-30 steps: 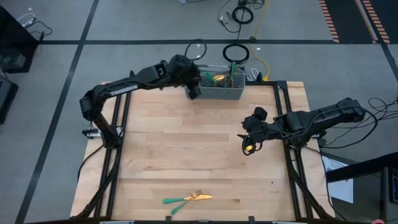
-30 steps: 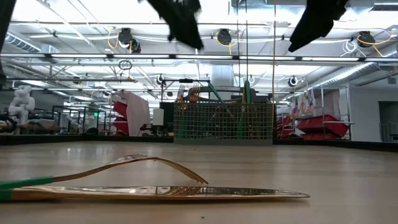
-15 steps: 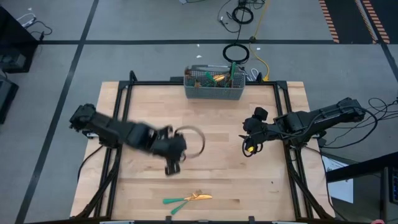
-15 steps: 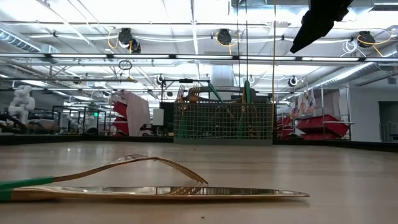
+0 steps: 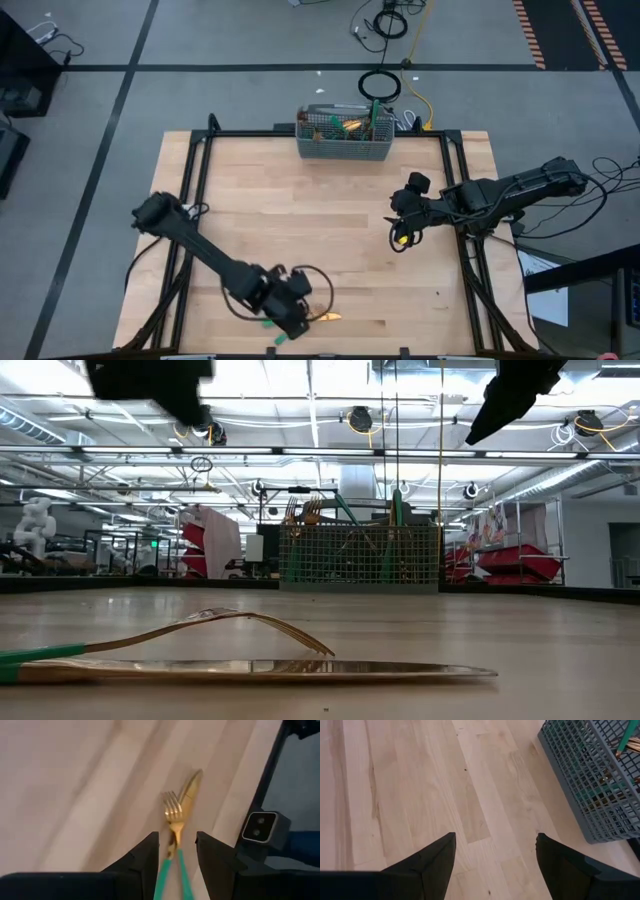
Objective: Sort silverware
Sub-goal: Put the green fork into the gray silverware basket with the other green forks
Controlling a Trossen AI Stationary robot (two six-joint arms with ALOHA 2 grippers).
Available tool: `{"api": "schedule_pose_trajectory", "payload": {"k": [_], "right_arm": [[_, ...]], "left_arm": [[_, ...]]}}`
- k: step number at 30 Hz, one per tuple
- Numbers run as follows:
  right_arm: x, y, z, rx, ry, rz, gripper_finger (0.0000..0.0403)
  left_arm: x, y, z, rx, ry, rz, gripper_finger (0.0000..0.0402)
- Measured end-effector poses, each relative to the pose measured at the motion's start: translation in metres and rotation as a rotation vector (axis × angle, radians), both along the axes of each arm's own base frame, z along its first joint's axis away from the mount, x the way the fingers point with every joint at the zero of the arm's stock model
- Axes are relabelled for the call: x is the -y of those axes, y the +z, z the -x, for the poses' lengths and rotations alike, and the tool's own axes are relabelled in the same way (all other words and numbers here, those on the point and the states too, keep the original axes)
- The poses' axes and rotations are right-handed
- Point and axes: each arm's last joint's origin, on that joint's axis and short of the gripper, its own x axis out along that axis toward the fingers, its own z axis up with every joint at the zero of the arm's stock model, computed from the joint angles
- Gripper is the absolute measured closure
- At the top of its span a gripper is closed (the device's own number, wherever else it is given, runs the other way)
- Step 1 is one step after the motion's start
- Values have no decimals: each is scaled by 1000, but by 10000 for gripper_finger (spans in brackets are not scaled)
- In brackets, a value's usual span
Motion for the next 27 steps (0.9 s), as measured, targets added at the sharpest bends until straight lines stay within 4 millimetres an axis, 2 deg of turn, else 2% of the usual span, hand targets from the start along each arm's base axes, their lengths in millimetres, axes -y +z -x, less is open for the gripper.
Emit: {"api": "schedule_pose_trajectory", "payload": {"k": [6, 10, 24, 27], "right_arm": [[0, 0, 1, -11, 8, 4, 142], [0, -1, 1, -15, 17, 10, 142], [0, -2, 2, -37, 21, 15, 142], [1, -2, 3, -42, 21, 16, 142]], "left_arm": [[18, -37, -10, -78, -8, 64, 265], [25, -47, -11, -88, -23, 73, 265], [31, -98, -20, -193, -28, 35, 265], [32, -104, -21, -200, -36, 26, 265]]}}
